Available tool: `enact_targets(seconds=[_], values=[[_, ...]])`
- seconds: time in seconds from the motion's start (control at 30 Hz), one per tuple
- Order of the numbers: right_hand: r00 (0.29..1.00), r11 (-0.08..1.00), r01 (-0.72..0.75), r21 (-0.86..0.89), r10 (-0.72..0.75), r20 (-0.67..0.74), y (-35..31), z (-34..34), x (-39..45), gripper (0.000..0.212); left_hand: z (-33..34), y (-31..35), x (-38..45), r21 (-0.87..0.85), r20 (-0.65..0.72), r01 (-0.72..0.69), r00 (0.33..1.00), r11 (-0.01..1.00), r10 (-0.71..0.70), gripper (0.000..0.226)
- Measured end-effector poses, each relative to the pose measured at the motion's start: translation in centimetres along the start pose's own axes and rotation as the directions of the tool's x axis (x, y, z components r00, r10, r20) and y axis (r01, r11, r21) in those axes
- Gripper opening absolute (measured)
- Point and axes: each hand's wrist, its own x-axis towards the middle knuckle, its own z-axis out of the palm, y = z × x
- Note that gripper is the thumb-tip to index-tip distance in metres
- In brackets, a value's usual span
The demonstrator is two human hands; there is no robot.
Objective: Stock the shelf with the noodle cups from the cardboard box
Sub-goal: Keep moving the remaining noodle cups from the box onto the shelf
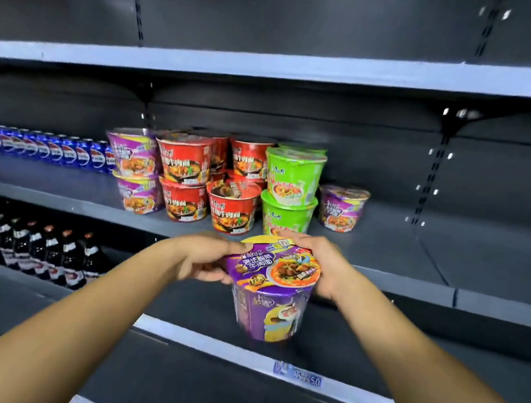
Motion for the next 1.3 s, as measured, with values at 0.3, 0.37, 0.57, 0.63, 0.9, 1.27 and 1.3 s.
enact_targets(seconds=[0.3, 0.37, 0.57, 0.63, 0.9, 1.27, 1.3], values=[[0.997, 0.996, 0.017, 0.093, -0.010, -0.074, -7.5, -0.8, -2.6, 0.029, 1.1, 2.8, -1.8, -0.286, 0.005, -0.309, 0.946, 0.907, 0.324, 0.059], [0.996, 0.992, 0.027, 0.122, -0.015, -0.093, -8.4, -1.5, -2.8, 0.031, 1.6, 3.1, -1.7, -0.376, 0.026, -0.337, 0.927, 0.863, 0.374, 0.055], [0.989, 0.992, 0.083, 0.100, -0.070, -0.127, -10.9, -2.6, -3.7, 0.032, 3.5, 4.8, -1.5, -0.461, 0.093, -0.468, 0.820, 0.754, 0.565, 0.058], [0.987, 0.992, 0.097, 0.079, -0.085, -0.139, -11.9, -2.6, -4.0, 0.030, 4.0, 5.6, -1.3, -0.465, 0.107, -0.515, 0.775, 0.720, 0.623, 0.077], [0.959, 0.959, 0.231, 0.167, -0.196, -0.203, -14.1, -3.2, -4.2, 0.036, 6.2, 8.3, -0.2, -0.484, 0.062, -0.566, 0.739, 0.668, 0.671, 0.116], [0.889, 0.926, 0.371, 0.075, -0.331, -0.315, -13.4, -5.6, -3.0, 0.049, 10.5, 11.1, 3.9, -0.256, -0.314, -0.693, 0.719, 0.674, 0.620, 0.085], [0.891, 0.926, 0.372, 0.060, -0.338, -0.303, -13.3, -5.7, -2.9, 0.051, 11.1, 11.4, 4.6, -0.214, -0.367, -0.690, 0.712, 0.691, 0.598, 0.088]])
